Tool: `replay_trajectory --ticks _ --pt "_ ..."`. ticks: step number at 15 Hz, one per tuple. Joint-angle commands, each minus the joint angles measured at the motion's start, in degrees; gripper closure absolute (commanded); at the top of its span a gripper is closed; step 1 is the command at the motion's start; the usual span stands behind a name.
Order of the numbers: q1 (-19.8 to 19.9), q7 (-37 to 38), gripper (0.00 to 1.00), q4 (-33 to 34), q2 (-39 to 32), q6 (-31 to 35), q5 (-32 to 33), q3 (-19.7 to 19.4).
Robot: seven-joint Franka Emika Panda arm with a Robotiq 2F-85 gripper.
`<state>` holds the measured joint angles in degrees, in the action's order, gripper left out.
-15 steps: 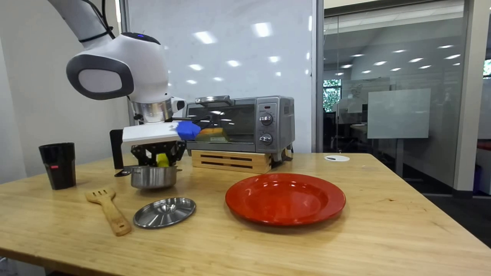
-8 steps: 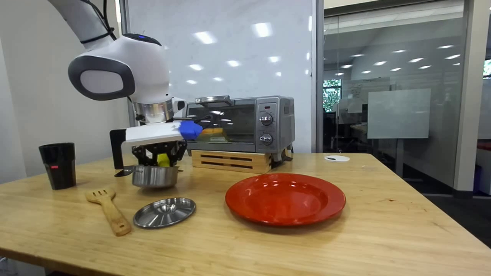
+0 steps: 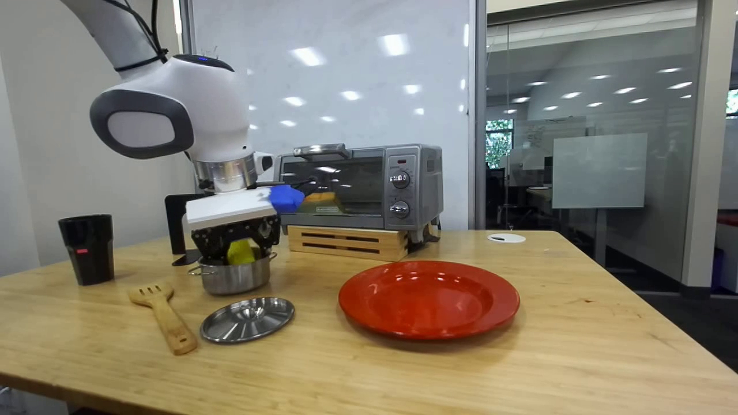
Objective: Put the cob of maize in the pot
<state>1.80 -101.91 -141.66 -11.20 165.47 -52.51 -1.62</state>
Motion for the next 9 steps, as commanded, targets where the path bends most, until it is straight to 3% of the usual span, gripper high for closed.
replay_trajectory --ticks 1,2,6,9 --pt "0.0 -3.2 0.05 -3.9 1.4 4.9 -0.6 0.1" --pt "0.0 -3.8 0.01 -4.8 1.9 6.2 -0.8 0.3" --pt "0.2 -7.2 0.0 -7.6 4.8 10.3 -2.4 1.5" --pt "-1.4 -4.0 0.0 -10.4 7.4 12.3 2.0 0.3"
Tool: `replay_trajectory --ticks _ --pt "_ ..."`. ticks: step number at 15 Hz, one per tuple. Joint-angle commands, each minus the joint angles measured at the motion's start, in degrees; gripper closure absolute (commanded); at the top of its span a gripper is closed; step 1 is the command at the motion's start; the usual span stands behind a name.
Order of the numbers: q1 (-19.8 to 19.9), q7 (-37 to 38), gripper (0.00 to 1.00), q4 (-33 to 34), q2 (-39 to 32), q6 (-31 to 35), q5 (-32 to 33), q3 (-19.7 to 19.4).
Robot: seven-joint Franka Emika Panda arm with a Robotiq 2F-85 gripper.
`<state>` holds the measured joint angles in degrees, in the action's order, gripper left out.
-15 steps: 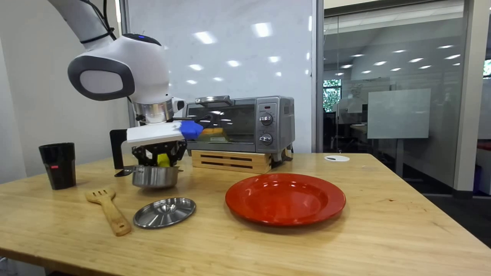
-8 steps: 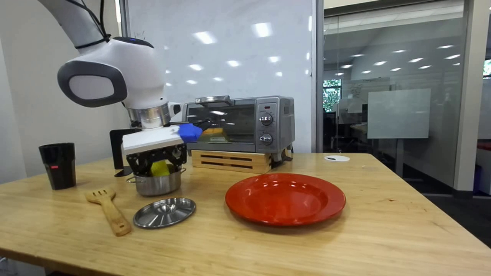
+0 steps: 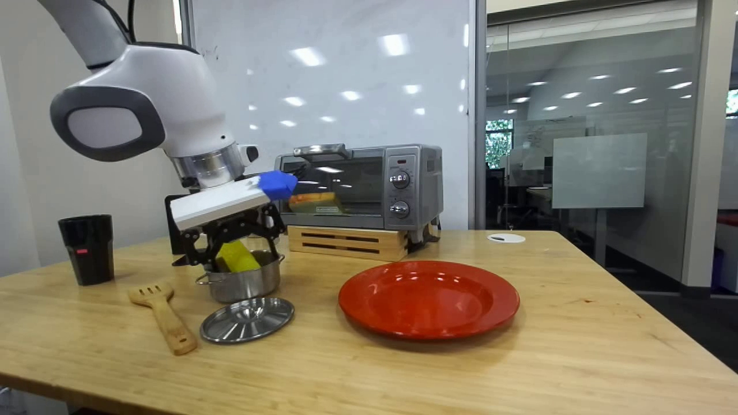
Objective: Put the cob of maize in the pot
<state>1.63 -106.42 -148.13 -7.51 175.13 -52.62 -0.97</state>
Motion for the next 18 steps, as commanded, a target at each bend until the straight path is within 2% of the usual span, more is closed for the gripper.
replay_trajectory --ticks 1,6,10,13,14,15,16,18 --pt "-1.6 1.6 0.0 -4.9 4.4 3.2 3.8 -0.7" --pt "-1.8 8.1 0.0 -8.9 8.3 5.0 12.3 -1.1" --pt "-0.5 14.6 0.0 -10.6 10.5 6.2 19.8 -0.7" --pt "3.3 23.7 0.0 -11.0 10.5 6.9 31.2 -0.2" --pt "3.3 27.6 0.0 -10.9 10.1 6.7 37.2 -2.7" --pt "5.0 29.9 0.0 -10.4 9.6 5.6 42.1 -4.1" --pt "10.9 32.3 0.0 -9.4 9.4 4.2 47.2 -1.5" --pt "18.5 36.3 0.0 -7.0 12.9 -4.0 57.6 -1.4"
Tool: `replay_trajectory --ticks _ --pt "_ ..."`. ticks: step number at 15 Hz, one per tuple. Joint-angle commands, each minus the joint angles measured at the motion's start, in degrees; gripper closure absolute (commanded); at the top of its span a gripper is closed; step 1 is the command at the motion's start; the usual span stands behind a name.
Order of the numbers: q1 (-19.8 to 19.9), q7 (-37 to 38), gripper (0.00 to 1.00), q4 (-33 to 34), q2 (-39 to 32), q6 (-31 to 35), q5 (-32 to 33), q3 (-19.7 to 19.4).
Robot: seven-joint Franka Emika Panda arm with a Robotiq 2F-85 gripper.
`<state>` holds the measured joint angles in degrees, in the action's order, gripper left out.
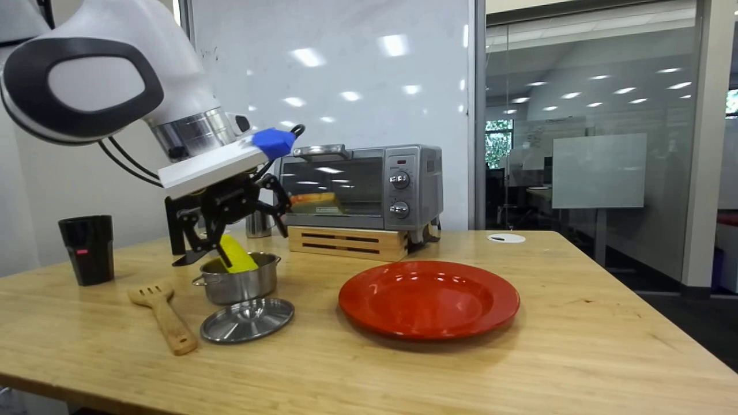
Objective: Put the cob of maize in the pot
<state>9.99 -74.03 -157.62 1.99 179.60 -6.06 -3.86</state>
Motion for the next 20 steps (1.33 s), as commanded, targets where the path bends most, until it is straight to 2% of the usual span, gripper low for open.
replay_trajectory --ticks 1,2,4,10,12,15,17,18,20 --pt "3.5 1.8 0.0 0.6 0.3 -1.8 4.7 0.0" --pt "6.7 2.9 0.0 1.5 1.0 -4.3 8.3 0.1" --pt "9.6 3.0 0.0 2.5 2.4 -6.7 10.1 0.1" --pt "9.5 3.1 0.0 2.5 2.9 -7.1 10.1 0.9" --pt "7.4 0.7 0.0 1.9 5.5 -7.5 5.6 0.5" --pt "3.4 -2.5 0.0 2.9 11.8 -14.4 -1.0 0.1" --pt "2.4 -2.2 0.0 4.7 15.2 -20.6 -2.1 0.2" --pt "-1.2 0.7 0.0 5.7 16.6 -23.9 1.0 -3.6" --pt "-2.5 2.8 0.0 8.7 17.9 -31.1 1.7 -4.7"
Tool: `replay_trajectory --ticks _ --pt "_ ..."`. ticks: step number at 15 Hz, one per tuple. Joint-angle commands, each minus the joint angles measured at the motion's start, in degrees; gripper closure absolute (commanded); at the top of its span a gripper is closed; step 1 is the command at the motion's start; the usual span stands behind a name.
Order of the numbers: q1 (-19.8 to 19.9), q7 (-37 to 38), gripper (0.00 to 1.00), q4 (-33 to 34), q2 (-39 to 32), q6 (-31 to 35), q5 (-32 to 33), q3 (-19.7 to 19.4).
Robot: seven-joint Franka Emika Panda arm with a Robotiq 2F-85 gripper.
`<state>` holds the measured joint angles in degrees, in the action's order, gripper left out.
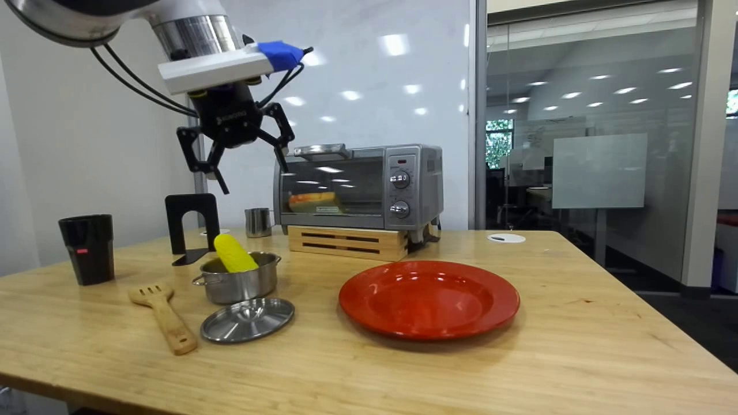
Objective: Put the cob of maize in the pot
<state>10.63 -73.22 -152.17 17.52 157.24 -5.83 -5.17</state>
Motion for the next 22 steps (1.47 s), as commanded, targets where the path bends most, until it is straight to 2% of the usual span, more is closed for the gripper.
replay_trajectory --ticks 1,4,7,11,12,22 --pt "-3.1 4.9 0.0 4.8 2.3 -10.8 1.9 -3.6" --pt "-1.7 16.3 0.0 7.8 1.7 -11.9 3.6 -3.5" --pt "0.0 30.0 0.0 9.7 0.5 -11.0 9.4 -2.5" --pt "0.0 46.0 0.0 12.0 -0.7 -17.2 16.0 -2.7" --pt "-2.2 42.2 0.0 9.6 1.3 -13.7 15.1 -4.7" --pt "-2.8 43.1 0.0 9.7 1.3 -14.0 15.3 -5.2"
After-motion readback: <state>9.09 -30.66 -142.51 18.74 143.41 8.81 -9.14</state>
